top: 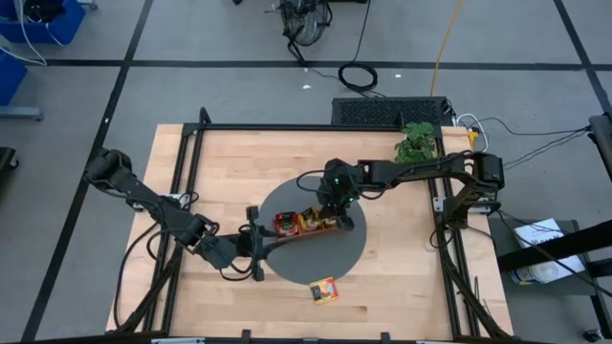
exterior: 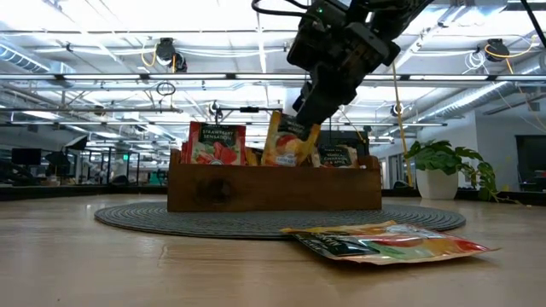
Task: Pick & Place Tea
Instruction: Put the yellow tea bag into the middle section of the wooden organizer
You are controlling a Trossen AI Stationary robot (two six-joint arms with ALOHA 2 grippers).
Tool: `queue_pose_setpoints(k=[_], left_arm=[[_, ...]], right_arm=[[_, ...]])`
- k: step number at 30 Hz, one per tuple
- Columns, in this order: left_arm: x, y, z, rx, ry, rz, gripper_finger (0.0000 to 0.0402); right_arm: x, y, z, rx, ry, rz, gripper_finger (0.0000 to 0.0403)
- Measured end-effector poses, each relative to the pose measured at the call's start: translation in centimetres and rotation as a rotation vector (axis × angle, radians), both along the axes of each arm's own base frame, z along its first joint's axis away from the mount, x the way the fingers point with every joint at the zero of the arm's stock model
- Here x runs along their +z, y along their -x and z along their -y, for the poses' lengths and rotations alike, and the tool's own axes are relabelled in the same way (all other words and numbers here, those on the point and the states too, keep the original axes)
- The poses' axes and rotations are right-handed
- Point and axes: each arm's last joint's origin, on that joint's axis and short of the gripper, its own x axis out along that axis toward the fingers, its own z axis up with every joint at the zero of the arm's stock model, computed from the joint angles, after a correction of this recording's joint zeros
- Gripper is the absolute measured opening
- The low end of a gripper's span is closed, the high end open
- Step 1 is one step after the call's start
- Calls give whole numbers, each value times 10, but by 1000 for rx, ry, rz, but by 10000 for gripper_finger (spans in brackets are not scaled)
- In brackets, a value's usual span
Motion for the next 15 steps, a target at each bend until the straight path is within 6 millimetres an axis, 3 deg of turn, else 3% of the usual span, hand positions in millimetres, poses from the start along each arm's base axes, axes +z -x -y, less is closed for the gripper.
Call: queue_pose_setpoints(k=[15], left_arm=[[0, 0, 0, 9, 32, 10, 74]], right_arm=[[-18, 2, -4, -29, 9, 47, 0]])
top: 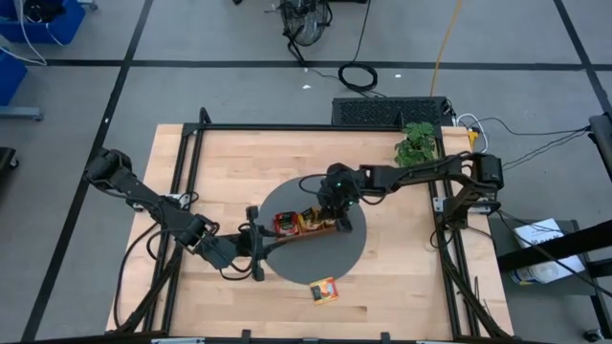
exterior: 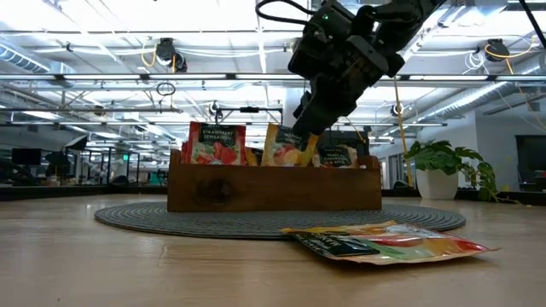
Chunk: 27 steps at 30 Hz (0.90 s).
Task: Pick & Place Tea
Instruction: Put the yellow tea bag into the middle section of the wooden organizer
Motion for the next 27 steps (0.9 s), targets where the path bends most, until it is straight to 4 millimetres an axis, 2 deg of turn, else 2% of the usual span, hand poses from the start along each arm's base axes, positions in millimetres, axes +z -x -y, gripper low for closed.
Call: queue_pose_setpoints(k=[8, 11, 19, 22, 27], left_arm=[[0, 0, 0, 1, 4, 1, 74], [0, 0, 0, 2, 5, 1, 74], [0, 0, 0, 11, 33, 6, 74], [-2, -1, -1, 6, 74, -6, 74], [-2, -4, -8, 14, 94, -14, 74]], right_arm=[[-3, 0, 1, -65, 5, 14, 9], [-2, -1, 1, -65, 5, 21, 40], [3, -4, 2, -82, -7, 72, 155], [13, -3, -1, -74, -4, 119, 177], [44, 9, -14, -37, -1, 202, 184]])
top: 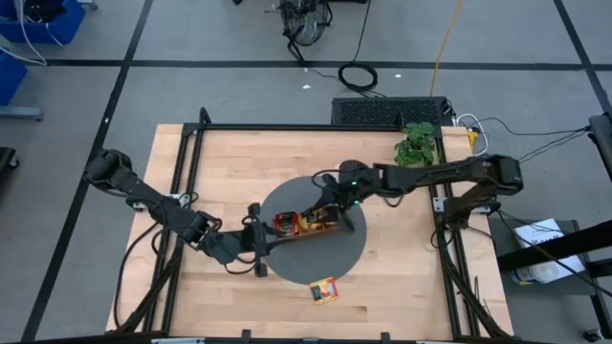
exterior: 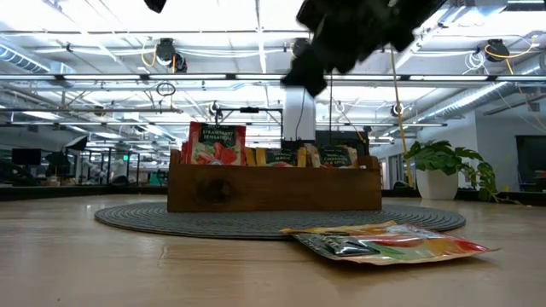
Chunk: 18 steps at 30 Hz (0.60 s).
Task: Pick & Place Tea
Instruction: Put the yellow tea bag into the middle section of the wooden organizer
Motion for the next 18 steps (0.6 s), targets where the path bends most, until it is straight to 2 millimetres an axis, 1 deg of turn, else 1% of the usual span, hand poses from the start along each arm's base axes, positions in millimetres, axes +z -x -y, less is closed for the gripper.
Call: queue_pose_setpoints(k=[3, 6, 11, 13, 16, 18], left_arm=[[0, -1, -2, 29, 81, 9, 74], [-2, -2, -3, -15, 135, -15, 74], [-3, -5, -8, -4, 205, -21, 74], [-3, -5, -8, -46, 215, -37, 74], [-6, -10, -8, -163, 248, -74, 74], [-8, -15, -10, -157, 261, -65, 74]], right_arm=[[22, 15, -14, 42, 16, 82, 185], [30, 37, -30, 71, 44, 156, 184], [26, 77, -47, -4, 104, 269, 181], [18, 91, -51, -25, 100, 321, 181], [4, 108, -55, -35, 90, 423, 181], [-4, 117, -56, -54, 83, 495, 181]])
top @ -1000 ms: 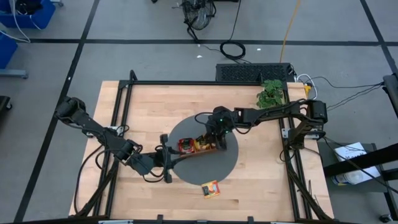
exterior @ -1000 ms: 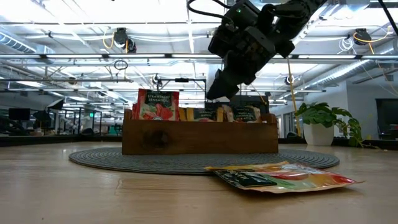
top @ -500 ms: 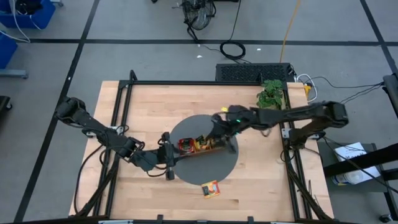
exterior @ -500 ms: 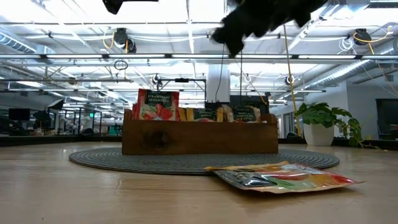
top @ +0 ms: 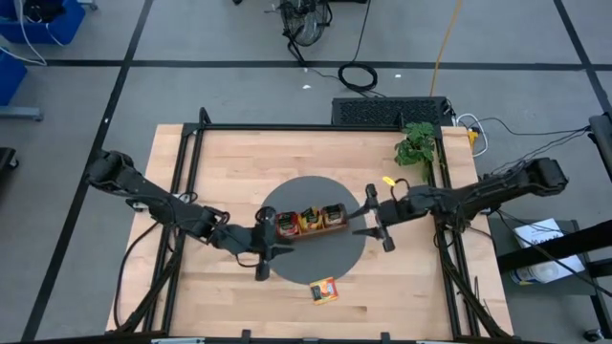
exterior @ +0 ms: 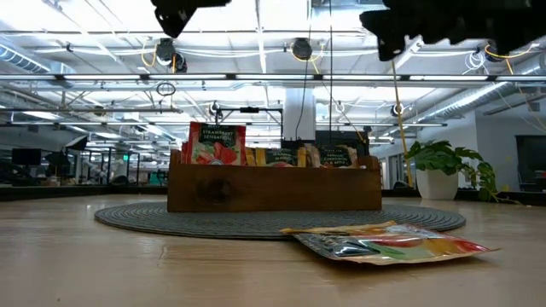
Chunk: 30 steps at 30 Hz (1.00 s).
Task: Pick & Place Tea
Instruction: Put the yellow tea bag into the middle section of the wooden organizer
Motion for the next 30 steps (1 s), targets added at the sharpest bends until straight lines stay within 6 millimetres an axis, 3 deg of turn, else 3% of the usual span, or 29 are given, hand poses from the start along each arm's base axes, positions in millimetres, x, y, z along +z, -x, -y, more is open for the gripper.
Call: queue_pose_setpoints(k=[4, 9, 13, 16, 19, 23, 30], left_arm=[[0, -2, -3, 46, 40, 7, 74], [-15, -12, 2, 61, 38, -58, 74], [-27, -35, 17, -4, -12, -180, 74], [-33, -63, 32, -14, -47, -306, 81], [-32, -91, 39, 36, -74, -446, 108], [-46, -120, 42, 83, -62, -612, 168], [-81, -147, 77, -51, 100, -717, 254]], right_arm=[[-15, 15, 2, -37, -10, 68, 181], [-24, 25, 5, -56, -18, 92, 181], [-29, 30, 5, -56, -19, 100, 181], [-31, 31, 6, -56, -16, 96, 181], [-32, 31, 6, -56, -13, 96, 181], [-32, 31, 6, -56, -7, 94, 181], [-35, 31, 6, -55, -1, 68, 181]])
